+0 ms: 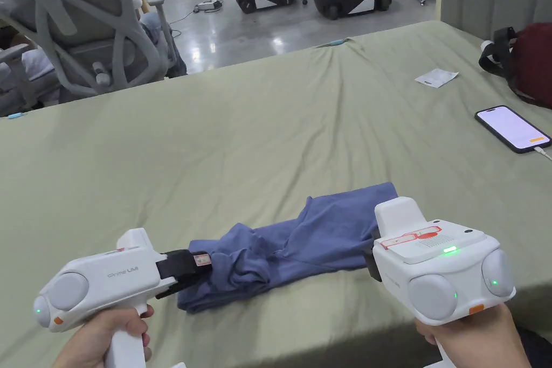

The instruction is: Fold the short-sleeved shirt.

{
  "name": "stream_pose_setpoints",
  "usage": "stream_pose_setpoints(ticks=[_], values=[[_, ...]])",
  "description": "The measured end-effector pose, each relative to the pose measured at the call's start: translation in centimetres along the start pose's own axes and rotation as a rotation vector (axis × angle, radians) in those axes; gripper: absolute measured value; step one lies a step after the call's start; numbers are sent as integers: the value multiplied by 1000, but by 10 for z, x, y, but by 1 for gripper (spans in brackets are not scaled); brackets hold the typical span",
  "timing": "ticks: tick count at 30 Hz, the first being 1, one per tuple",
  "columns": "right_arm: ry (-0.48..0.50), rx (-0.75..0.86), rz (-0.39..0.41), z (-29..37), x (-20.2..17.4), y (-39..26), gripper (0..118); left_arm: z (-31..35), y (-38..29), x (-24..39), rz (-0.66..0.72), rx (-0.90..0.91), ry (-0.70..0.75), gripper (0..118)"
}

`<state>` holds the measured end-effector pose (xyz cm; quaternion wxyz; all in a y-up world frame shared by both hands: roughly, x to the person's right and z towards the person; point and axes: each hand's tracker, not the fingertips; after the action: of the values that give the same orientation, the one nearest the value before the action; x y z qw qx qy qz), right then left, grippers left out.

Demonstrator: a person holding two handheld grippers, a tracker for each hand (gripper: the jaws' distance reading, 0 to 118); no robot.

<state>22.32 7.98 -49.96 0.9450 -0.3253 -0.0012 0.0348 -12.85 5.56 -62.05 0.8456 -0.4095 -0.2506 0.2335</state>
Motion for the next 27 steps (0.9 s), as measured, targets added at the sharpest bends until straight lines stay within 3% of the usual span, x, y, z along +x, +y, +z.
stream_pose_setpoints(ticks=[6,16,23,27], values=[[-27,-12,-17,-1,10,-2,0,-59,-4,30,-66,-94,-72,2],[-58,-28,-44,1,21,-7,0,-119,3,73,-19,-105,-108,0],[-56,-11,-57,5,22,-4,0,-43,11,57,-51,17,-127,0],[-45,-4,-58,6,18,-2,0,14,11,21,1,121,-78,0]])
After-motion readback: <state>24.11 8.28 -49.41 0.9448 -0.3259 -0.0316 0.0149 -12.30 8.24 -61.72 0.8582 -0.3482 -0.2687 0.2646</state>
